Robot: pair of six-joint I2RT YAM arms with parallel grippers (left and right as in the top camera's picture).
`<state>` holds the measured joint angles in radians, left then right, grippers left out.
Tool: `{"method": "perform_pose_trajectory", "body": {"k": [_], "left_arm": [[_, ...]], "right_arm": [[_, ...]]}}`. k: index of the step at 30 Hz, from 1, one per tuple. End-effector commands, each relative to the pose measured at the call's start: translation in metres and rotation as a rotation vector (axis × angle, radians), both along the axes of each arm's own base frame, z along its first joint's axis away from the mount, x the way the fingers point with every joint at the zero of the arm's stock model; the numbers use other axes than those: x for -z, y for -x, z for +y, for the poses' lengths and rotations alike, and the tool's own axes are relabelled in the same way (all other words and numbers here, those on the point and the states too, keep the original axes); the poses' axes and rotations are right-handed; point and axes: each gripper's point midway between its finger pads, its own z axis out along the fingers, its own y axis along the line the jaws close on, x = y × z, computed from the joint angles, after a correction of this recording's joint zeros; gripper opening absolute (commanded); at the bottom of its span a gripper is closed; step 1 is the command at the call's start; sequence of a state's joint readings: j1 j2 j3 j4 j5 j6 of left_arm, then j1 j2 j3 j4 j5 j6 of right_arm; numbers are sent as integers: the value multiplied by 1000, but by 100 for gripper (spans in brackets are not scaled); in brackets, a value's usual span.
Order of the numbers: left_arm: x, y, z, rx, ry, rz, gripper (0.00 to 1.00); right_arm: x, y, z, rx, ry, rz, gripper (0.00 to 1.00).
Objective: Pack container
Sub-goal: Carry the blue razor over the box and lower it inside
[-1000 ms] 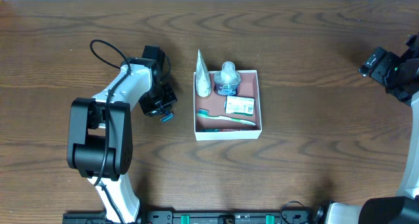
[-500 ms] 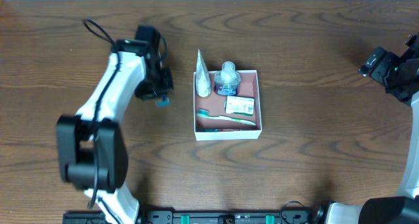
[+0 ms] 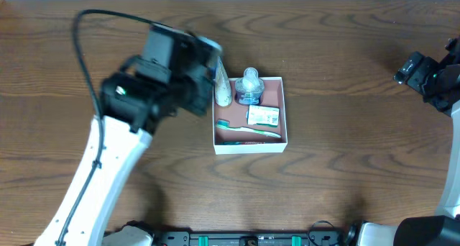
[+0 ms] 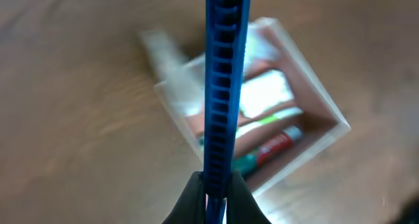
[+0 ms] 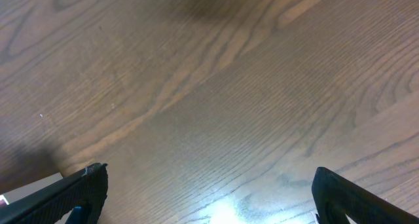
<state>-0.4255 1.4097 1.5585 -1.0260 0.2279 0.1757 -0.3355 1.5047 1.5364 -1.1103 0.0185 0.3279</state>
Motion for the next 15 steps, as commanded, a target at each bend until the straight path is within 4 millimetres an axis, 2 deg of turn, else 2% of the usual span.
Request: {"method": "perform_pose_trajectory", "body": {"k": [1,4,7,12,15], "left_arm": [[-3,23,-33,306,-76,-87,6],[7,38,-55,488,-135,-118,6],[20,48,-67,648,-198,-141,6],[50,62,-72,877,-305,-108,6],[68,65,-71,950,-343,-61,6]], "right_arm": [[-8,0,-2,13,4,-23,99],[-8,0,-2,13,4,-23,99],[-8,0,-2,13,4,-23,99],[-8,0,-2,13,4,-23,99],[-8,0,-2,13,4,-23,99]]}}
